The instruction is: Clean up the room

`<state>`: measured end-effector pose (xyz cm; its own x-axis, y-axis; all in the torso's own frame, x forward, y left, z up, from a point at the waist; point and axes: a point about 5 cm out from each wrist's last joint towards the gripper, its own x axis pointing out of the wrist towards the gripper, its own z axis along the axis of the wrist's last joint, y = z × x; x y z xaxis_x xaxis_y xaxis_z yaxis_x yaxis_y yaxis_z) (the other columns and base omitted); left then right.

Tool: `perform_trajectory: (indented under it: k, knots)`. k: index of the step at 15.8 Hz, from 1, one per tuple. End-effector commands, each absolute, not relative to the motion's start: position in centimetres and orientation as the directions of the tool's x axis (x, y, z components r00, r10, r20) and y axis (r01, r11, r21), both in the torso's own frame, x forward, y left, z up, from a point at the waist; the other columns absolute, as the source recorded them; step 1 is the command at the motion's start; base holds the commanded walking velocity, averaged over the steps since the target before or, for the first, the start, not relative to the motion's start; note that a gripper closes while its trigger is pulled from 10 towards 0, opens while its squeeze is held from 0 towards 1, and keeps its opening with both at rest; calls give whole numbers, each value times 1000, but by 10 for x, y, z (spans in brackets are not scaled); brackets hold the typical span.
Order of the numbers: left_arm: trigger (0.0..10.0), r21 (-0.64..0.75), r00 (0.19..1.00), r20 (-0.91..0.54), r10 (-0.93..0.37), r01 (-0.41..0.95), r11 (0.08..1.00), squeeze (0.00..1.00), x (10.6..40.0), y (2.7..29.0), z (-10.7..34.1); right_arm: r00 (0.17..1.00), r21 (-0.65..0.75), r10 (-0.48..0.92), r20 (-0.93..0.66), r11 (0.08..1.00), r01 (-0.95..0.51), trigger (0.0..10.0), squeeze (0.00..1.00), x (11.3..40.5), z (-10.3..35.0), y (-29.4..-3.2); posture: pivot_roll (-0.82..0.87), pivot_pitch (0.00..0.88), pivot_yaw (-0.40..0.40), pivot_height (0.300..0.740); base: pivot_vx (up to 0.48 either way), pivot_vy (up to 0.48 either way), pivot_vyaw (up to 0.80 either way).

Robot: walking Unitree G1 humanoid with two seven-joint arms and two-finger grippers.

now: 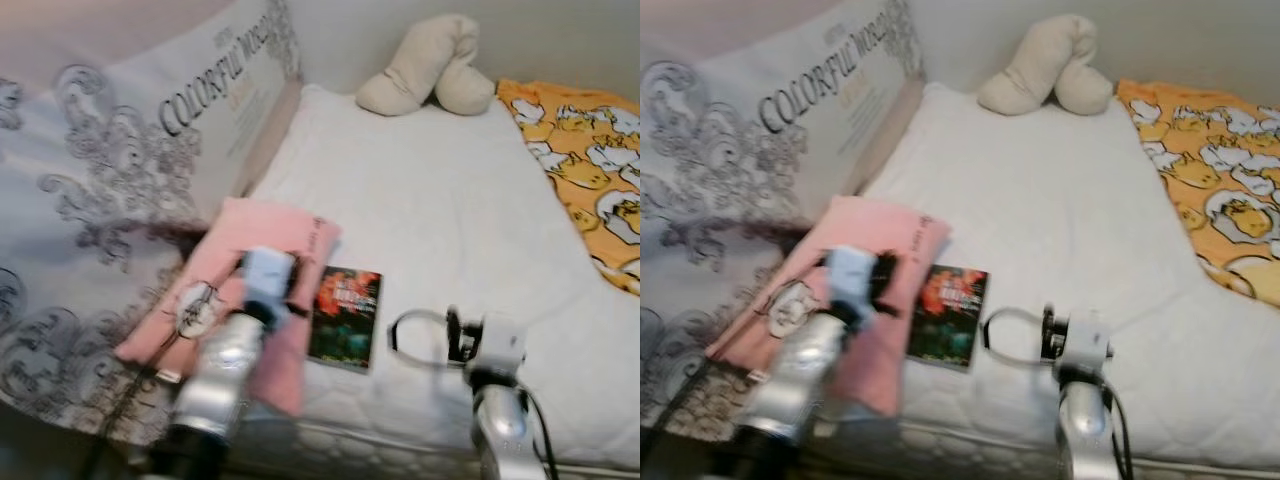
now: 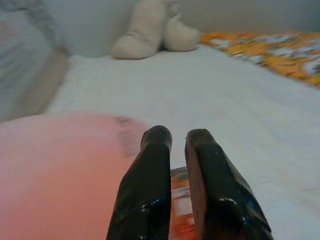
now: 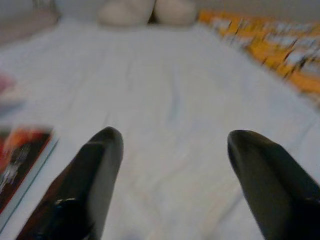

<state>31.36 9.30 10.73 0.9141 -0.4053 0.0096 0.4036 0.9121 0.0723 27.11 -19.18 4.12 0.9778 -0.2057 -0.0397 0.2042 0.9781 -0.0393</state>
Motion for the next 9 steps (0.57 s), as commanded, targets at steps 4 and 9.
perform_trajectory:
  k: [4, 9]
  knots:
    - [10000, 27, 961, 112, -254, 253, 967, 1000, 319, 113, 122, 979, -71, -192, 63, 978, 197, 10000, 1000, 260, 58, -196, 126, 0, 9, 740, 227, -383, 0]
    - [10000, 33, 968, 67, -242, 240, 970, 1000, 310, 114, 106, 982, -108, -186, 15, 977, 186, 10000, 1000, 248, 53, -201, 133, 0, -20, 740, 352, -322, 0]
